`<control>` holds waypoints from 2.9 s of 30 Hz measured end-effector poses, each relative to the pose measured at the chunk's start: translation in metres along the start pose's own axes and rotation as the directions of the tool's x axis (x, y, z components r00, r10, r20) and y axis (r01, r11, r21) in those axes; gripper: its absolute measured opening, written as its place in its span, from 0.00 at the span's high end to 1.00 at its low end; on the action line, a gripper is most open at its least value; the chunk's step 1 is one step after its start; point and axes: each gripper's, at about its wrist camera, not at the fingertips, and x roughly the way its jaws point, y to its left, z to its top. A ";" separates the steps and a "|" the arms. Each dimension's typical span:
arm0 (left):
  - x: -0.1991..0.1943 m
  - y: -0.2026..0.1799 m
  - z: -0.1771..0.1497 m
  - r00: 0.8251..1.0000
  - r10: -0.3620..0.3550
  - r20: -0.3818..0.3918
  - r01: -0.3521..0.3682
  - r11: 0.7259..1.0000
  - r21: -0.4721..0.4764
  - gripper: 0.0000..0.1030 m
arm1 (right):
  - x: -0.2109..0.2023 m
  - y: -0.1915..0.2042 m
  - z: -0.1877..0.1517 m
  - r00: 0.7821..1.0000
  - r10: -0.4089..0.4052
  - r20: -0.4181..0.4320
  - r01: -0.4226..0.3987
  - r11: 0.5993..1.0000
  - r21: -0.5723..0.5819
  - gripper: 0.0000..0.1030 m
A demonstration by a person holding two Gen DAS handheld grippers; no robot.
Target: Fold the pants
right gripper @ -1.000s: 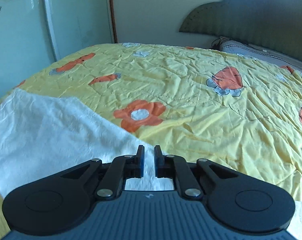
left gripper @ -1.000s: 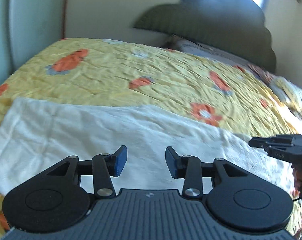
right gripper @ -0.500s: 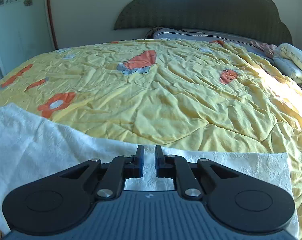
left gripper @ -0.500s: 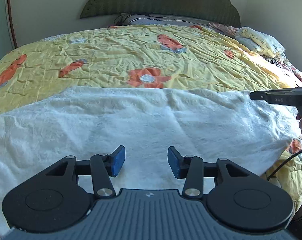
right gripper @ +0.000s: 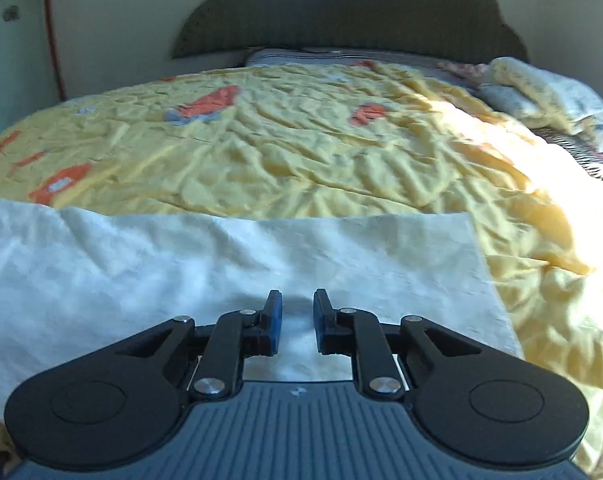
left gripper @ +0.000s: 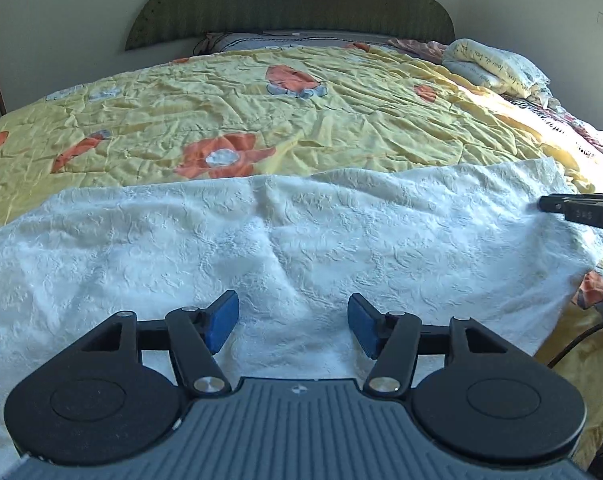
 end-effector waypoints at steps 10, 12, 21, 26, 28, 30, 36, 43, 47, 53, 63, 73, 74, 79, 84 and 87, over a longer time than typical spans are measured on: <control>0.008 -0.022 -0.001 1.000 -0.016 0.023 0.016 0.999 0.030 0.31 | -0.046 -0.009 -0.037 0.975 0.223 -0.019 -0.222 0.974 0.037 0.48; 0.009 -0.024 -0.003 0.999 -0.007 0.032 0.005 0.999 0.051 0.29 | -0.046 -0.011 -0.042 0.998 0.054 0.010 -0.054 0.999 0.008 0.45; 0.013 -0.017 -0.013 0.996 0.038 0.084 -0.040 0.999 0.020 0.08 | -0.087 -0.071 -0.061 0.981 0.168 0.097 -0.194 0.840 0.506 0.38; 0.013 -0.016 -0.015 0.995 0.038 0.092 -0.039 0.999 0.015 0.06 | -0.078 -0.073 -0.081 0.969 0.231 0.090 -0.237 0.755 0.611 0.39; 0.013 -0.016 -0.016 0.995 0.038 0.094 -0.040 0.999 0.014 0.06 | -0.071 -0.085 -0.086 0.969 0.207 0.133 -0.241 0.693 0.679 0.39; 0.013 -0.016 -0.017 0.995 0.040 0.095 -0.041 0.999 0.014 0.06 | -0.063 -0.099 -0.088 0.967 0.186 0.177 -0.255 0.629 0.735 0.50; 0.013 -0.015 -0.016 0.995 0.041 0.096 -0.042 0.999 0.011 0.05 | -0.058 -0.107 -0.072 0.956 0.157 0.247 -0.286 0.682 0.673 0.91; 0.013 -0.014 -0.016 0.995 0.039 0.094 -0.040 0.999 0.010 0.05 | -0.048 -0.107 -0.079 0.978 0.157 0.139 -0.210 0.704 0.678 0.87; 0.013 -0.014 -0.016 0.995 0.038 0.094 -0.039 0.999 0.008 0.05 | -0.054 -0.111 -0.091 0.964 0.228 0.136 -0.248 0.590 0.768 0.73; 0.014 -0.014 -0.016 0.995 0.038 0.093 -0.039 0.999 0.003 0.04 | -0.042 -0.100 -0.106 0.908 0.363 0.210 -0.367 0.443 0.818 0.71; 0.014 -0.015 -0.016 0.995 0.037 0.093 -0.037 0.999 -0.002 0.03 | -0.028 -0.098 -0.110 0.916 0.206 0.345 -0.392 0.271 0.879 0.71; 0.015 -0.015 -0.016 0.995 0.038 0.092 -0.038 0.999 -0.004 0.02 | -0.037 -0.059 -0.091 0.778 0.591 0.213 -0.462 0.309 0.831 0.35; 0.015 -0.015 -0.016 0.995 0.038 0.092 -0.038 0.999 -0.004 0.02 | -0.037 -0.056 -0.086 0.781 0.591 0.202 -0.473 0.348 0.809 0.32; 0.015 -0.015 -0.016 0.995 0.037 0.092 -0.037 0.999 -0.005 0.02 | -0.022 -0.074 -0.081 0.847 0.416 0.331 -0.484 0.346 0.804 0.32; 0.015 -0.015 -0.016 0.995 0.036 0.092 -0.036 0.999 -0.006 0.02 | -0.012 -0.092 -0.080 0.877 0.273 0.395 -0.472 0.342 0.813 0.35; 0.013 -0.012 -0.013 0.996 0.016 0.086 -0.015 1.000 -0.013 0.06 | -0.008 -0.095 -0.080 0.904 0.228 0.361 -0.422 0.345 0.839 0.61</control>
